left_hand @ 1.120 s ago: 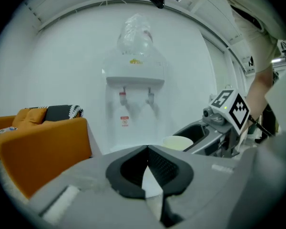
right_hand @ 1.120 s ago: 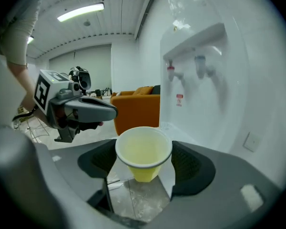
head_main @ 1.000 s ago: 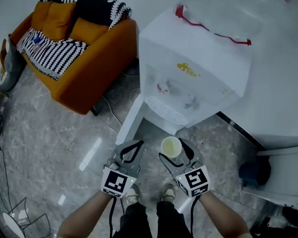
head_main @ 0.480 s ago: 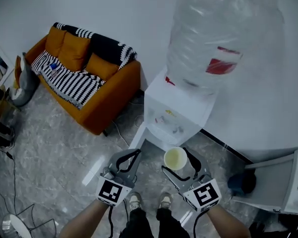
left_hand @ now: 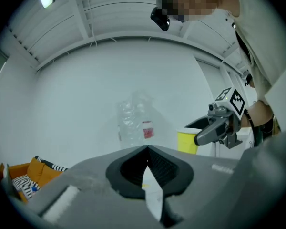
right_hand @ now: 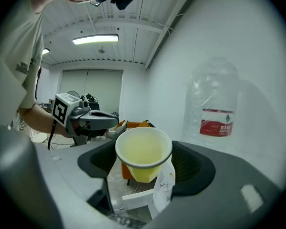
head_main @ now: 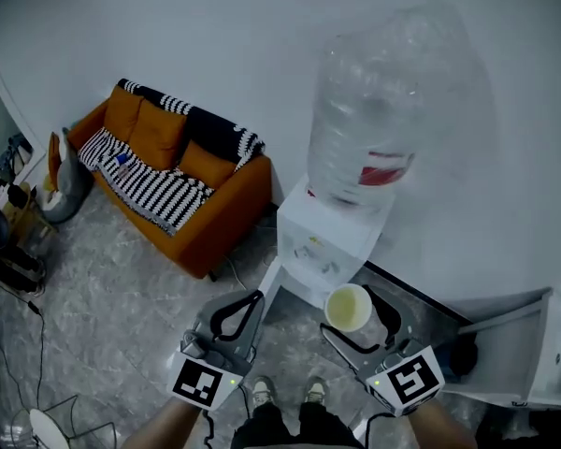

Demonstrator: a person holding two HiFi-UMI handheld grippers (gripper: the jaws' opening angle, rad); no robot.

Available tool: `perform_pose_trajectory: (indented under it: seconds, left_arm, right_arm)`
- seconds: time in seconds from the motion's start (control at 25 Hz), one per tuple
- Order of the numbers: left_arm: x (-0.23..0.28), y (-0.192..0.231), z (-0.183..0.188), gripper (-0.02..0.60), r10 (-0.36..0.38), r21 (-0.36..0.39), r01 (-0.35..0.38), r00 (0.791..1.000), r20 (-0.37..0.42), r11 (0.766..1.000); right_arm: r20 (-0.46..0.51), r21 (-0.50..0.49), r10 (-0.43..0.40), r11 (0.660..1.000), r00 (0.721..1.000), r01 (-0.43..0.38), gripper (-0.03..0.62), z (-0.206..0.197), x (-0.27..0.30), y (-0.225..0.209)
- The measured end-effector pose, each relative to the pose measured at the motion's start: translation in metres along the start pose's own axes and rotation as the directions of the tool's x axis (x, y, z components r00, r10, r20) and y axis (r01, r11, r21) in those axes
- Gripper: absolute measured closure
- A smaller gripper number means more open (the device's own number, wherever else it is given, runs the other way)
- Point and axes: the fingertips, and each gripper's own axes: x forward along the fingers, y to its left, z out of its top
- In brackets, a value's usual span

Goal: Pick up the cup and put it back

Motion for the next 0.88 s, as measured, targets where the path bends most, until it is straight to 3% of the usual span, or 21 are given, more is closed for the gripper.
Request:
perform_pose_trajectory:
  seconds: [0.32, 0.56, 0.88]
  left_arm:
    - [-0.026, -0.032, 0.053, 0.58, -0.016, 0.043, 0.015, 1.0, 0.004, 0.999]
    - [-0.027, -0.039, 0.039, 0.58, -0.008, 0.016, 0.009, 0.998, -0.061, 1.0]
    - [-0.023, -0.018, 0.041, 0.58, 0.047, 0.019, -0.047, 0.998, -0.036, 0.999]
  right_arm:
    - [0.023, 0.053, -0.019, 0.998, 1.0, 0.017, 0.232, 0.038, -0.05, 0.005]
    - [0.009, 0.097, -0.016, 0.995, 1.0, 0.015, 0.232, 0.031, -0.058, 0.007]
    - [0.012, 0.125, -0.023, 0.992, 1.0, 0.021, 0.232, 0.027, -0.046, 0.003]
